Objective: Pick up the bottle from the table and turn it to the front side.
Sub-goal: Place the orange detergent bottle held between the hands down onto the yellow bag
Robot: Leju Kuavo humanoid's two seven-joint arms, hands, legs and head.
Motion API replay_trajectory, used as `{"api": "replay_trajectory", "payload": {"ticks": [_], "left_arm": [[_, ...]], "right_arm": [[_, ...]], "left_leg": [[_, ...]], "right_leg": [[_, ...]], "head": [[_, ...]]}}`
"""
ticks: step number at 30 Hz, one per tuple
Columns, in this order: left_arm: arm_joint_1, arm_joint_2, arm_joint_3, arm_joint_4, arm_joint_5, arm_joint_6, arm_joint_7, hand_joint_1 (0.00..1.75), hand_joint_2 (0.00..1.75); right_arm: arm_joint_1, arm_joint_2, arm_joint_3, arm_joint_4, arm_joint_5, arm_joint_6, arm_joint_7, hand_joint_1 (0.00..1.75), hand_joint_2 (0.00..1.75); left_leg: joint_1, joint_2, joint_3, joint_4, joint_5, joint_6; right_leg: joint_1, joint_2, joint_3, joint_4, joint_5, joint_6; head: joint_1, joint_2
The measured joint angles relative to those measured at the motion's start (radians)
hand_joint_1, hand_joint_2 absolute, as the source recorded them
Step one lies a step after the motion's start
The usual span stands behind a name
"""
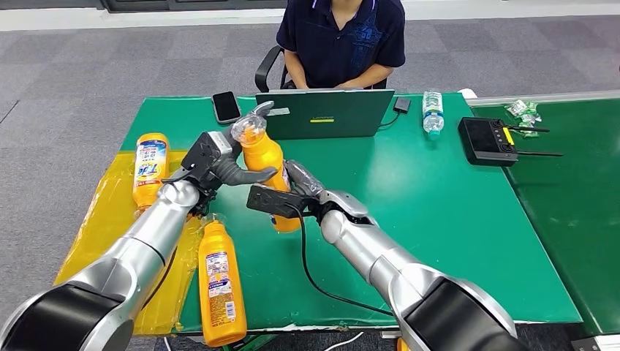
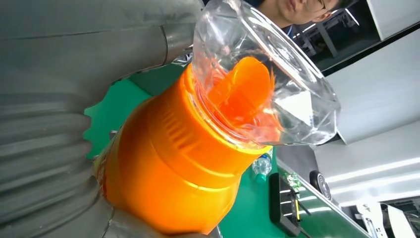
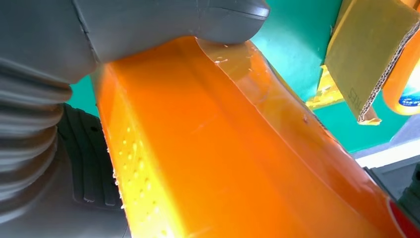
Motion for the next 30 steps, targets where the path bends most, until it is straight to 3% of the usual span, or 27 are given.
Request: {"api": "replay_trajectory", "payload": {"ticks": [5, 9, 30], "left_arm": [[0.0, 0.002, 0.0, 0.0, -0.001, 0.0, -0.001, 0.0, 1.75], [0.0, 0.002, 0.0, 0.0, 0.0, -0.004, -0.004, 1.75, 1.75], [0.002, 0.003, 0.003, 0.011, 0.015, -0.072, 0.013, 1.75, 1.75]], "right_arm": [[-0.003, -0.003, 0.008, -0.001, 0.0, 0.001, 0.0, 1.75, 1.75], [-0.008, -0.007, 0.017, -0.002, -0.002, 0.009, 0.0, 1.75, 1.75], [-0.005, -0.01, 0.033, -0.003, -0.021, -0.001, 0.001, 1.75, 1.75]], "left_leg": [[0.0, 0.0, 0.0, 0.0, 0.0, 0.0], [0.0, 0.0, 0.0, 0.0, 0.0, 0.0], [0.0, 0.0, 0.0, 0.0, 0.0, 0.0]], "right_leg": [[0.0, 0.0, 0.0, 0.0, 0.0, 0.0], [0.0, 0.0, 0.0, 0.0, 0.0, 0.0], [0.0, 0.0, 0.0, 0.0, 0.0, 0.0]], "head": [[0.0, 0.0], [0.0, 0.0], [0.0, 0.0]]}}
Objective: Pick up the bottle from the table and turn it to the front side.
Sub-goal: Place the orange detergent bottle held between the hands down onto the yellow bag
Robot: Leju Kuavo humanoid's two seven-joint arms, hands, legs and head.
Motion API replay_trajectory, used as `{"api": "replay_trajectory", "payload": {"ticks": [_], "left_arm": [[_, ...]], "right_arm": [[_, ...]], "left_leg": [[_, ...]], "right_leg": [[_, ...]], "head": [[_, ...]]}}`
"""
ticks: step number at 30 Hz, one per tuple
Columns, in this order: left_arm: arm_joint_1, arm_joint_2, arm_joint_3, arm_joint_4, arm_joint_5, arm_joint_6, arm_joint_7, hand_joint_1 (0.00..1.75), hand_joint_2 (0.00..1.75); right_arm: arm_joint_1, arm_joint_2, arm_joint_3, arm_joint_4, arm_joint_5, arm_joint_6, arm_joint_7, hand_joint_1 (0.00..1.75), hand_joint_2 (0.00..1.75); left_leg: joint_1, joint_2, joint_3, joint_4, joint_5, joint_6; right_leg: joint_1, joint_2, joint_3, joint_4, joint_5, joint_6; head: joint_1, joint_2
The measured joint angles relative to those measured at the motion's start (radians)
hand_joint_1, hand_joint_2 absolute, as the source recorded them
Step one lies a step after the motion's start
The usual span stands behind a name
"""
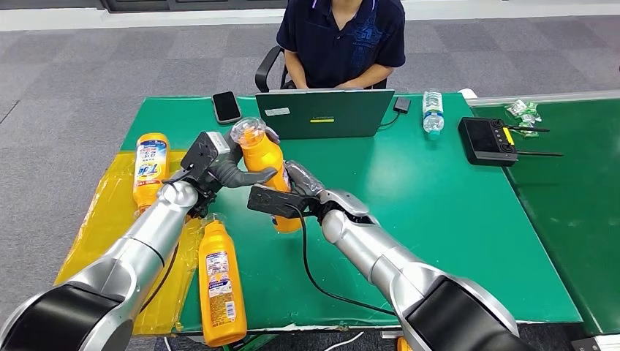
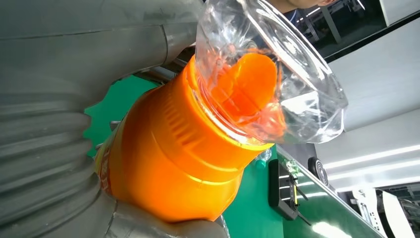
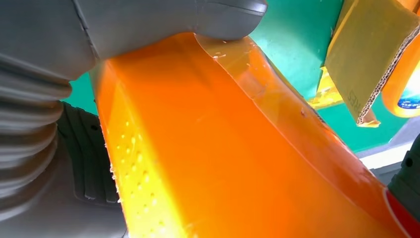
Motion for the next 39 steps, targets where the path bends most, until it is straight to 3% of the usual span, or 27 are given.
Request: {"api": "replay_trajectory", "payload": {"ticks": [14, 16, 18, 20, 23, 32, 39], "left_arm": [[0.001, 0.0, 0.004, 0.005, 0.015, -0.034, 0.005, 1.75, 1.75], [0.002, 0.0, 0.011, 0.007, 0.028, -0.05, 0.007, 1.75, 1.75], [0.004, 0.0, 0.021, 0.008, 0.039, -0.062, 0.009, 1.75, 1.75], [0.009, 0.002, 0.027, 0.009, 0.047, -0.059, 0.008, 1.75, 1.75], [0.022, 0.009, 0.041, 0.007, 0.035, 0.037, -0.005, 1.75, 1.75], [0.04, 0.103, 0.079, -0.1, -0.198, 0.55, 0.001, 1.75, 1.75], [0.064, 0.189, 0.119, -0.262, -0.442, 0.745, 0.07, 1.75, 1.75]], "right_arm": [[0.002, 0.0, 0.003, 0.0, -0.003, -0.005, 0.002, 1.75, 1.75], [0.002, 0.0, 0.005, 0.0, -0.005, -0.007, 0.004, 0.9, 1.75], [0.002, 0.0, 0.006, 0.0, -0.009, -0.01, 0.006, 0.03, 0.87], [0.001, 0.0, 0.007, -0.003, -0.016, -0.024, 0.007, 0.0, 0.0], [0.001, -0.003, 0.007, -0.011, -0.042, -0.086, 0.007, 0.0, 0.0], [0.04, -0.073, -0.038, -0.055, -0.098, -0.156, -0.016, 0.0, 0.0], [0.12, -0.106, -0.084, -0.094, -0.128, -0.162, -0.043, 0.0, 0.0]], "left_leg": [[0.0, 0.0, 0.0, 0.0, 0.0, 0.0], [0.0, 0.0, 0.0, 0.0, 0.0, 0.0], [0.0, 0.0, 0.0, 0.0, 0.0, 0.0], [0.0, 0.0, 0.0, 0.0, 0.0, 0.0], [0.0, 0.001, 0.0, 0.0, 0.0, 0.0], [0.0, 0.001, 0.0, 0.0, 0.0, 0.0], [0.0, 0.001, -0.001, 0.0, 0.0, 0.0]], "right_leg": [[0.0, 0.0, 0.0, 0.0, 0.0, 0.0], [0.0, 0.0, 0.0, 0.0, 0.0, 0.0], [0.0, 0.0, 0.0, 0.0, 0.0, 0.0], [0.0, 0.0, 0.0, 0.0, 0.0, 0.0], [0.0, 0.001, -0.001, 0.0, 0.0, 0.0], [0.0, 0.001, -0.002, 0.0, 0.0, 0.0], [0.0, 0.002, -0.003, 0.0, 0.0, 0.0]], "head": [[0.0, 0.0], [0.0, 0.0], [0.0, 0.0], [0.0, 0.0], [0.0, 0.0], [0.0, 0.0], [0.0, 0.0]]}}
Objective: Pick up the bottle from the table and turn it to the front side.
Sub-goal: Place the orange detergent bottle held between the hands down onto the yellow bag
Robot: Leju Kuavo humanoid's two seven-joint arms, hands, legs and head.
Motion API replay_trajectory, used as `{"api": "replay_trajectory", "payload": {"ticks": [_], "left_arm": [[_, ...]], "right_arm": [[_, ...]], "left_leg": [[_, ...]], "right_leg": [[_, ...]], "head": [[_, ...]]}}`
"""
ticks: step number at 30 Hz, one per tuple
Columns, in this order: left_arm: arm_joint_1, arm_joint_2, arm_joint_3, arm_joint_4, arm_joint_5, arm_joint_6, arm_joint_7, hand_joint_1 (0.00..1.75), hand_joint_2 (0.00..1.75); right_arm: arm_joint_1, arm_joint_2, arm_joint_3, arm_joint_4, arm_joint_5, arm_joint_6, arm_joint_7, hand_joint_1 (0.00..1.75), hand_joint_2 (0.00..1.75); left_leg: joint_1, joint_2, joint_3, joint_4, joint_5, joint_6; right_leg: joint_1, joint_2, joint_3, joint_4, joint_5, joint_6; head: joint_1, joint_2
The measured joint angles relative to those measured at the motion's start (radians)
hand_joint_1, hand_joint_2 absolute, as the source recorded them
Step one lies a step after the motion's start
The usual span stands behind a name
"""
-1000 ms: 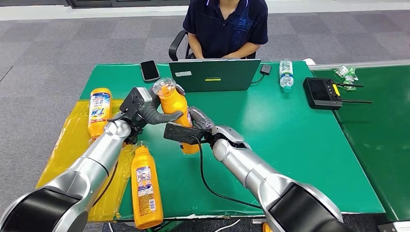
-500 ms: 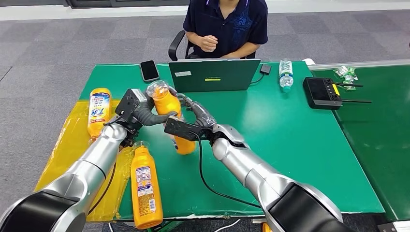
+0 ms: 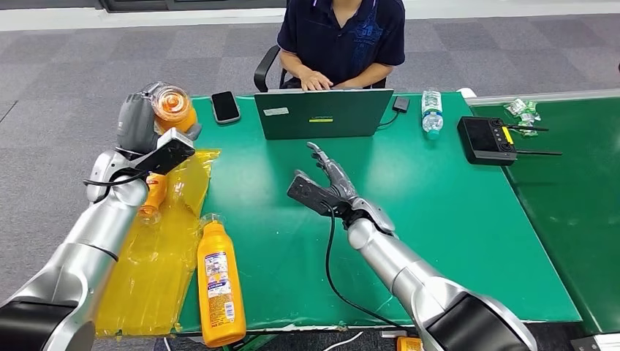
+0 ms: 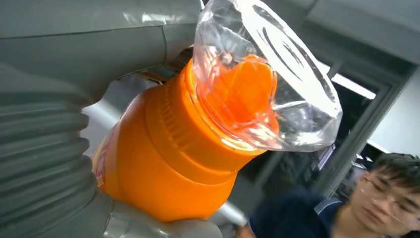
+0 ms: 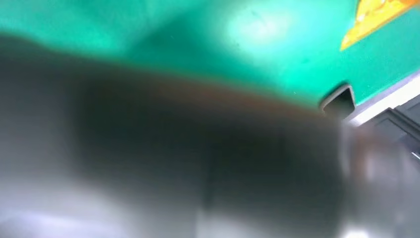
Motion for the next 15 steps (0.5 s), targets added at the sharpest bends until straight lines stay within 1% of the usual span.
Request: {"api": "replay_trajectory", "payload": {"ticks": [4, 7, 11, 15], "left_arm": [[0.033, 0.034, 0.01, -0.083, -0.144, 0.083, 0.042, 1.75, 1.75], [0.052, 0.056, 0.012, -0.126, -0.268, 0.113, 0.08, 1.75, 1.75], [0.084, 0.084, 0.012, -0.132, -0.429, 0.157, 0.117, 1.75, 1.75], [0.11, 0.1, 0.012, -0.113, -0.468, 0.192, 0.124, 1.75, 1.75]], "right_arm": [[0.043, -0.01, -0.015, -0.038, 0.001, 0.0, 0.005, 0.0, 1.75], [0.07, -0.016, -0.027, -0.06, 0.001, -0.003, 0.008, 0.0, 1.75], [0.103, -0.028, -0.042, -0.084, 0.002, -0.006, -0.001, 0.0, 1.75], [0.117, -0.038, -0.054, -0.094, 0.002, -0.007, -0.005, 0.0, 1.75]], "left_leg": [[0.0, 0.0, 0.0, 0.0, 0.0, 0.0], [0.0, 0.0, 0.0, 0.0, 0.0, 0.0], [0.0, 0.0, 0.0, 0.0, 0.0, 0.0], [0.0, 0.0, -0.001, 0.0, 0.0, 0.0]], "right_leg": [[0.0, 0.0, 0.0, 0.0, 0.0, 0.0], [0.0, 0.0, 0.0, 0.0, 0.0, 0.0], [0.0, 0.0, 0.0, 0.0, 0.0, 0.0], [0.0, 0.0, -0.001, 0.0, 0.0, 0.0]], "head": [[0.0, 0.0], [0.0, 0.0], [0.0, 0.0], [0.0, 0.0]]}}
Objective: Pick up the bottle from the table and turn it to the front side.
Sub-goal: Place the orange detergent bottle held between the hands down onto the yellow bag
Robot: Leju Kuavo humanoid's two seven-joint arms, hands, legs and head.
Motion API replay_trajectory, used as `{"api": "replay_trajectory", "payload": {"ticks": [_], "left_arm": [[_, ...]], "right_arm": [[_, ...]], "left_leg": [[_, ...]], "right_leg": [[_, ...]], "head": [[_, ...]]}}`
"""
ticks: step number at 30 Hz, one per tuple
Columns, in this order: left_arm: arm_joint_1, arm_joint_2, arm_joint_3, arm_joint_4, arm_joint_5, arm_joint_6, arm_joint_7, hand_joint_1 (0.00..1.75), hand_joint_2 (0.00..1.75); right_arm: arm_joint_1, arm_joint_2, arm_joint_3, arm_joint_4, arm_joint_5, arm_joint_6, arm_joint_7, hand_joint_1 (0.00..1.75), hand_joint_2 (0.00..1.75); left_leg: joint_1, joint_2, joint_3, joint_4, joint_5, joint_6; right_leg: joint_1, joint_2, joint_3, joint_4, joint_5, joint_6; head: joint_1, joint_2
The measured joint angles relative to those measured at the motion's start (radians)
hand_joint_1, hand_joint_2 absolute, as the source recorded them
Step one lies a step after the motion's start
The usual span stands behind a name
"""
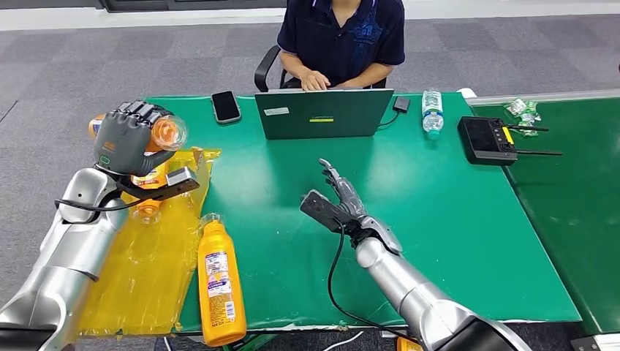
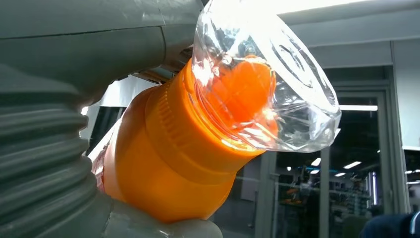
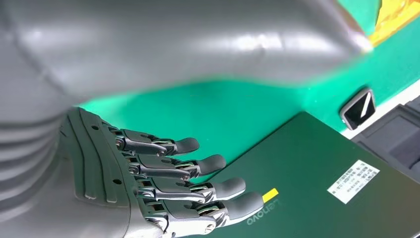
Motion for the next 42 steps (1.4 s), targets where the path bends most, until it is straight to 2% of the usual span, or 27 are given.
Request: {"api": "replay_trajectory", "payload": {"ticks": [6, 10, 13, 19, 27, 28, 31, 32, 37, 42], "left_arm": [[0.009, 0.007, 0.0, 0.016, -0.002, -0.004, -0.002, 1.75, 1.75], [0.023, 0.007, 0.0, 0.039, 0.019, -0.047, -0.046, 1.75, 1.75], [0.053, -0.001, -0.001, 0.084, 0.028, -0.06, -0.083, 1.75, 1.75], [0.118, -0.012, -0.009, 0.177, 0.031, -0.048, -0.106, 1.75, 1.75], [0.178, -0.011, -0.016, 0.224, 0.029, -0.097, -0.144, 1.75, 1.75], [0.179, -0.01, -0.017, 0.228, 0.026, -0.1, -0.146, 1.56, 1.75], [0.18, -0.006, -0.023, 0.239, 0.02, -0.104, -0.155, 0.25, 1.75], [0.179, -0.005, -0.027, 0.243, 0.02, -0.104, -0.159, 0.0, 1.75], [0.177, -0.001, -0.035, 0.256, 0.026, -0.089, -0.173, 0.0, 1.75], [0.167, -0.001, -0.037, 0.259, 0.024, -0.074, -0.154, 0.0, 1.75]], "right_arm": [[0.01, -0.004, -0.005, -0.01, 0.0, 0.0, 0.0, 0.0, 1.75], [0.011, -0.005, -0.009, -0.011, -0.001, 0.003, 0.0, 0.0, 1.75], [0.012, -0.006, -0.019, -0.011, 0.0, 0.003, 0.002, 0.0, 1.75], [0.025, -0.022, -0.033, -0.011, 0.0, 0.003, 0.0, 0.0, 1.75], [0.054, -0.042, -0.057, -0.016, -0.001, 0.001, -0.017, 0.0, 1.75], [0.055, -0.043, -0.06, -0.016, -0.002, 0.001, -0.019, 0.0, 1.75], [0.055, -0.044, -0.065, -0.016, -0.004, 0.001, -0.028, 0.0, 1.75], [0.055, -0.044, -0.067, -0.016, -0.005, 0.001, -0.029, 0.0, 1.75], [0.046, -0.044, -0.074, -0.009, -0.004, 0.003, -0.032, 0.0, 1.75], [0.028, -0.044, -0.074, 0.007, 0.002, 0.008, -0.036, 0.0, 1.75]], "left_leg": [[0.0, 0.0, 0.0, 0.0, 0.0, 0.0], [0.0, 0.0, 0.0, 0.0, 0.0, 0.0], [0.0, 0.001, 0.0, 0.0, 0.0, 0.0], [0.0, 0.001, 0.0, 0.0, 0.0, 0.0], [0.0, 0.001, -0.001, 0.0, 0.0, 0.0], [0.0, 0.001, -0.001, 0.0, 0.0, 0.0], [0.0, 0.001, -0.001, 0.0, 0.0, 0.0], [0.0, 0.001, -0.001, 0.0, 0.0, 0.0], [0.0, 0.001, -0.001, 0.0, 0.0, 0.0], [0.0, 0.001, -0.001, 0.0, 0.0, 0.0]], "right_leg": [[0.0, 0.0, 0.0, 0.0, 0.0, 0.0], [0.0, 0.0, 0.0, 0.0, 0.0, 0.0], [0.0, 0.001, -0.001, 0.0, 0.0, 0.0], [0.0, 0.001, -0.001, 0.0, 0.0, 0.0], [0.0, 0.001, -0.001, 0.0, 0.0, 0.0], [0.0, 0.001, -0.001, 0.0, 0.0, 0.0], [0.0, 0.001, -0.001, 0.0, 0.0, 0.0], [0.0, 0.001, -0.001, 0.0, 0.0, 0.0], [0.0, 0.001, -0.001, 0.0, 0.0, 0.0], [0.0, 0.001, -0.001, 0.0, 0.0, 0.0]], "head": [[0.0, 0.0], [0.0, 0.0], [0.0, 0.0], [0.0, 0.0], [0.0, 0.0], [0.0, 0.0], [0.0, 0.0], [0.0, 0.0], [0.0, 0.0], [0.0, 0.0]]}}
